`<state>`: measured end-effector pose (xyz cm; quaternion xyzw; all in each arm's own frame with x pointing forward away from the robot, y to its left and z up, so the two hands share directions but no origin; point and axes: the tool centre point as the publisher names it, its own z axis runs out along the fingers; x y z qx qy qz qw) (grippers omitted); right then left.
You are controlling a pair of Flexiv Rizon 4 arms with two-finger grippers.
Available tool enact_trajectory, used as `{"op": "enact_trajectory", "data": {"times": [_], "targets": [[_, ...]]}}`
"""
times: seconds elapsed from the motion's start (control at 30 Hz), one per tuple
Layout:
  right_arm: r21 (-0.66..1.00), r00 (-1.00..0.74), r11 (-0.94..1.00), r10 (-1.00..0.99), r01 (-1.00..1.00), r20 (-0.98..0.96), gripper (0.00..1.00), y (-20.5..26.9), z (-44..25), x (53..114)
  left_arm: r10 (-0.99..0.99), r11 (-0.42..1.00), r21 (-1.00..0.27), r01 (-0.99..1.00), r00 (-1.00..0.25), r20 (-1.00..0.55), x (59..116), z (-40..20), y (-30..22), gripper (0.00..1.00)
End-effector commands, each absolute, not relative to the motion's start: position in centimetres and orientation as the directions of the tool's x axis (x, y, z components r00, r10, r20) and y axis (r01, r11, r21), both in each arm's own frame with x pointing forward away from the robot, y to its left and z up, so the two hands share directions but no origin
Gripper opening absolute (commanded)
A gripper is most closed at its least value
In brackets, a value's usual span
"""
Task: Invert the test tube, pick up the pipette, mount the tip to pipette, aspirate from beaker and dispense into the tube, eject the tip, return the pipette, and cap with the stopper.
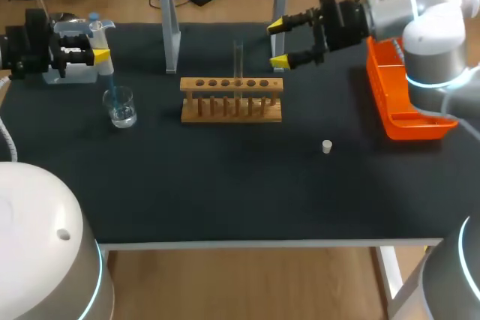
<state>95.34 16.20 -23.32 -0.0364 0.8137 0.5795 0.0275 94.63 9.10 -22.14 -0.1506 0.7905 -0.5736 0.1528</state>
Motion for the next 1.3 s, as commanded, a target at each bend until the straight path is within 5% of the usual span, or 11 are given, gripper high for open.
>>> {"op": "enact_trajectory", "data": {"times": [0.03,1.3], "targets": [[0.937,-0.996,0.338,-0.039,-0.09,-0.082,1.0,17.0,-24.0,95.4,-0.416,0.299,-0.952,-0.065,-0.907,-0.069,94.6,-22.0,9.1,0.0],[0.887,-0.991,0.451,-0.122,-0.098,-0.047,1.0,21.4,-27.3,98.0,-0.416,0.299,-0.952,-0.065,-0.907,-0.069,94.6,-22.0,9.1,0.0]]}}
